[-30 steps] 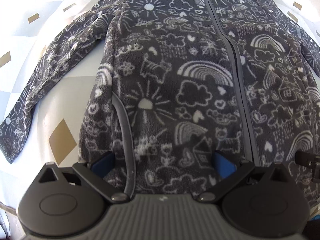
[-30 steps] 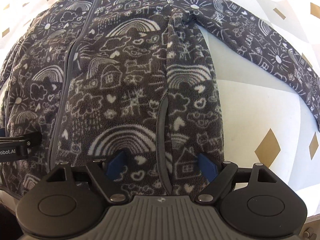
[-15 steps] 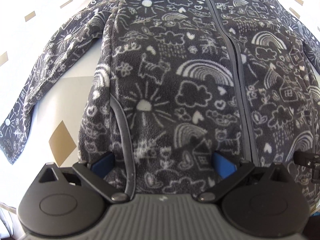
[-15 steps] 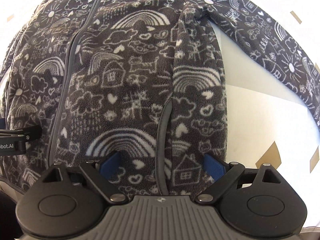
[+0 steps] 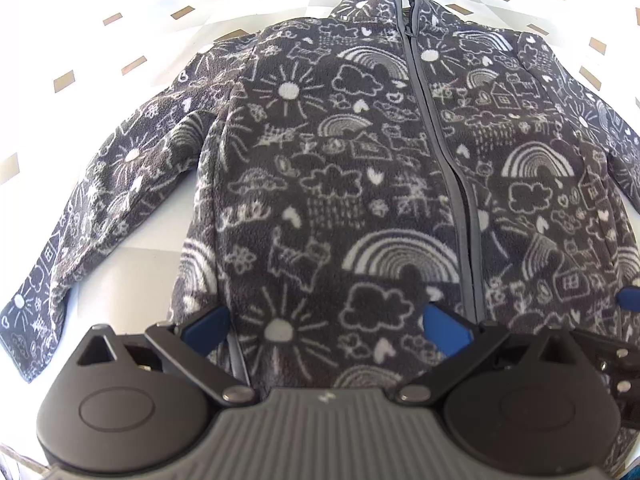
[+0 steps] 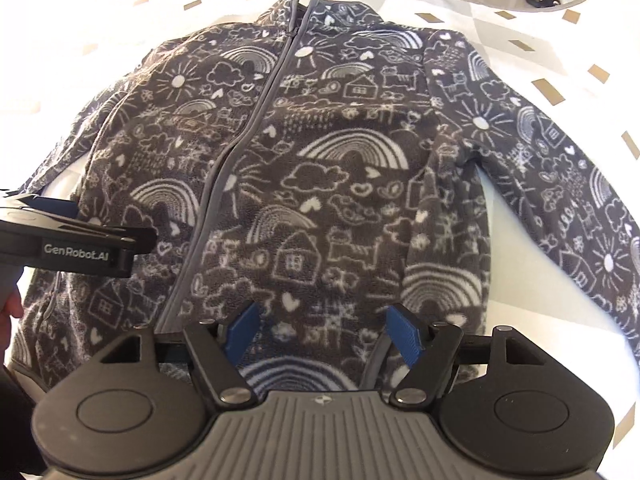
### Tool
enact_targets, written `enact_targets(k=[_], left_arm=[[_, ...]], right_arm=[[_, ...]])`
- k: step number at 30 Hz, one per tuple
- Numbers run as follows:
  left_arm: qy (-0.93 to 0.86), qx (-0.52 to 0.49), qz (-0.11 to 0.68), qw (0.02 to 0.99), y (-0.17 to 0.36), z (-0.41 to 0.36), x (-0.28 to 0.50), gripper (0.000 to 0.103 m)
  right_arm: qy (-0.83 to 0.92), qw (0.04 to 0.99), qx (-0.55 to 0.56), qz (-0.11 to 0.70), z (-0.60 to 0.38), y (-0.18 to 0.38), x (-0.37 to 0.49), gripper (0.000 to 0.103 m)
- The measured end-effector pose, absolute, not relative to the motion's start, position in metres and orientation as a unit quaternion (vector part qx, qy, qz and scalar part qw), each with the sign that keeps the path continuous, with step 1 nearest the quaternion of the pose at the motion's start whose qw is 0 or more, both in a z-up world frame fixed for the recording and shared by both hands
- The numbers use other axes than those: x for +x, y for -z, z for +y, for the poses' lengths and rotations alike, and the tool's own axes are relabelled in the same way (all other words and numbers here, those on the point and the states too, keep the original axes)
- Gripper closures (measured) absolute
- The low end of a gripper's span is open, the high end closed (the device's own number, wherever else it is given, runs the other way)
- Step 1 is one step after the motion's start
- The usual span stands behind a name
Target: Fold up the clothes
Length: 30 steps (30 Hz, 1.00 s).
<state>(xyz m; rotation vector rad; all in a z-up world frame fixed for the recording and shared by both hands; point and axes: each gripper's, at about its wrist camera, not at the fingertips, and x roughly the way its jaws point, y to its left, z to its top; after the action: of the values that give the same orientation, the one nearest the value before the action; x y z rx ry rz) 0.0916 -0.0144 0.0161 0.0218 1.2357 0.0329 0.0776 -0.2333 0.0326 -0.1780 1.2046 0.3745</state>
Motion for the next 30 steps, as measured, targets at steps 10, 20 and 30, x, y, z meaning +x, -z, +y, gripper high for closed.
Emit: enact_targets(k=[10, 20, 30], left_arm=[[-0.013, 0.023, 0.584, 0.811, -0.006, -0.015, 0.097, 0.0], [-0.014, 0.023, 0.577, 0.816, -0.005, -0.012, 0.099, 0.0], [-0.021, 0.019, 0.574, 0.818, -0.005, -0.01, 0.101, 0.0]], right_arm=[[-0.181, 0.8, -0.076, 0.568, -0.237, -0.023, 0.083, 0.036], [-0.169, 0.804, -0.072, 0.566, -0.248, -0.024, 0.081, 0.037], [-0.133, 0.799, -0.041, 0.585, -0.266, -0.021, 0.088, 0.035]])
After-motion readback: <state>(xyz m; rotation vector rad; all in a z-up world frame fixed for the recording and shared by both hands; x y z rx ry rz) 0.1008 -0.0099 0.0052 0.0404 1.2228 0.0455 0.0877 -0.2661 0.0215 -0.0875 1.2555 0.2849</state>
